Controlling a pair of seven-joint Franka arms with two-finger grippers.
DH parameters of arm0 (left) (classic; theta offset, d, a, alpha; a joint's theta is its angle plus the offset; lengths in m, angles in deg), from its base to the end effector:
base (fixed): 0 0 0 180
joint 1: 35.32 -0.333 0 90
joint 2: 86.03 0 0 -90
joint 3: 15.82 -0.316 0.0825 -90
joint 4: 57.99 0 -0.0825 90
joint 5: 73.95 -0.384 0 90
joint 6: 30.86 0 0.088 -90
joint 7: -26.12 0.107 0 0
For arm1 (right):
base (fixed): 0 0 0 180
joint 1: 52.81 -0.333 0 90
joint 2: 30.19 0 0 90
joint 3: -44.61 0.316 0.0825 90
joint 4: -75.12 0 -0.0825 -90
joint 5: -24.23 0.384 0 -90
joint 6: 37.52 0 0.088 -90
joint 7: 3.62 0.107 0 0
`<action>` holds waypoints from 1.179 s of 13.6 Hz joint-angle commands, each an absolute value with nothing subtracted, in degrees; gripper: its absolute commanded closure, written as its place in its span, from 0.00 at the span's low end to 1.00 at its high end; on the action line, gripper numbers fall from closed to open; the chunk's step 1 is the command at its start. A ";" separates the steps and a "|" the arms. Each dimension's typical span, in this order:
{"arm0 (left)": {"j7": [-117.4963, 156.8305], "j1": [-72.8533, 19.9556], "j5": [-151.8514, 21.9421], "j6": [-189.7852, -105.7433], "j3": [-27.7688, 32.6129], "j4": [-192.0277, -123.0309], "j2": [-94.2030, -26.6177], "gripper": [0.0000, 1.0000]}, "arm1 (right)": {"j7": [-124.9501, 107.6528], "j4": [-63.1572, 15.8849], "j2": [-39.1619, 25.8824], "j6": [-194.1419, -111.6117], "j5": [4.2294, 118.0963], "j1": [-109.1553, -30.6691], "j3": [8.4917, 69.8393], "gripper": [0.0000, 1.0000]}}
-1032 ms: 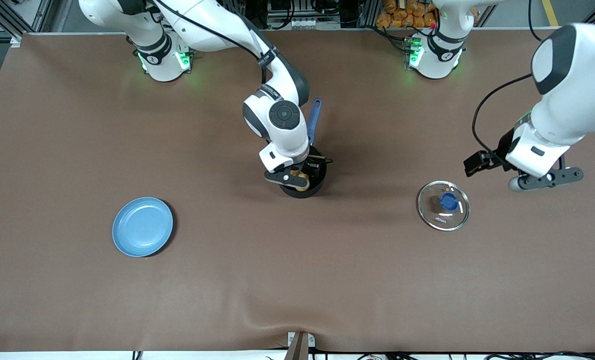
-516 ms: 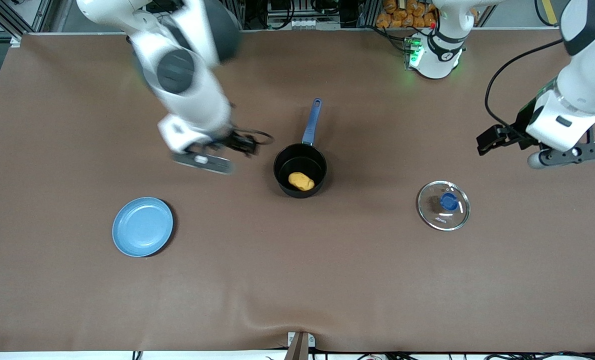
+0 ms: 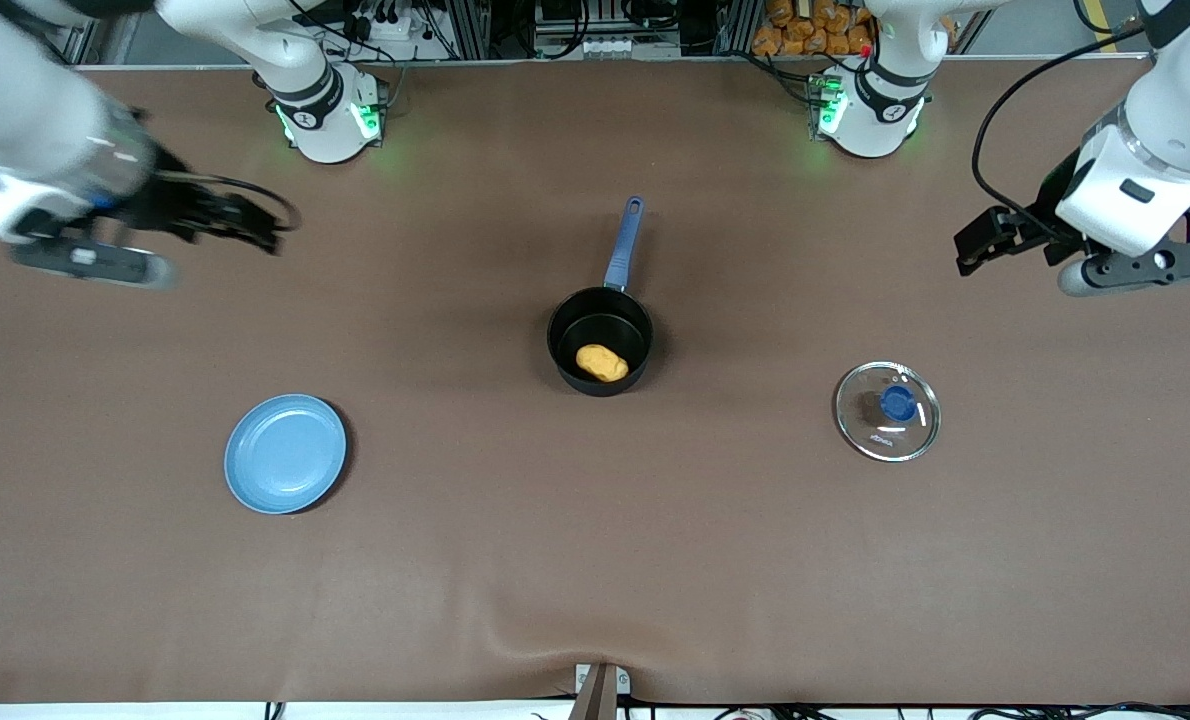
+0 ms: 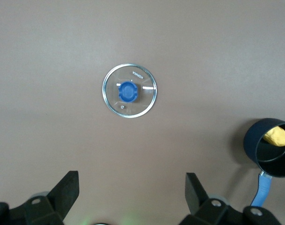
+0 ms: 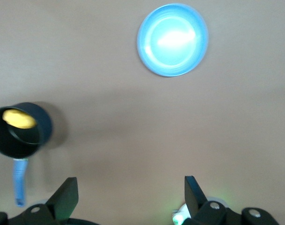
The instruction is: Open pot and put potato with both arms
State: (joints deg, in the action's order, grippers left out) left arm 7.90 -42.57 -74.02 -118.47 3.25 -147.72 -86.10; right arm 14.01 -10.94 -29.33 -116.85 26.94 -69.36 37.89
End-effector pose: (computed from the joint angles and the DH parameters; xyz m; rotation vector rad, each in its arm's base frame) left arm 0.5381 -0.1126 0.6238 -3.1254 -0.1748 0.0535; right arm 0.5303 0.0983 0.6332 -3.1148 0.2036 0.2178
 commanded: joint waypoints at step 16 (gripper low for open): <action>8.80 -43.67 -72.89 -117.09 4.14 -146.77 -86.91 0.00 | -3.88 -13.56 -30.37 -128.66 27.04 -54.41 43.12 0.00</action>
State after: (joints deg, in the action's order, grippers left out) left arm 7.98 -42.99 -73.33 -117.09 4.14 -148.10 -87.49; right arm -4.19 -12.48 -28.96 -128.10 26.25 -58.52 40.13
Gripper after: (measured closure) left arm 0.000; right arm 0.000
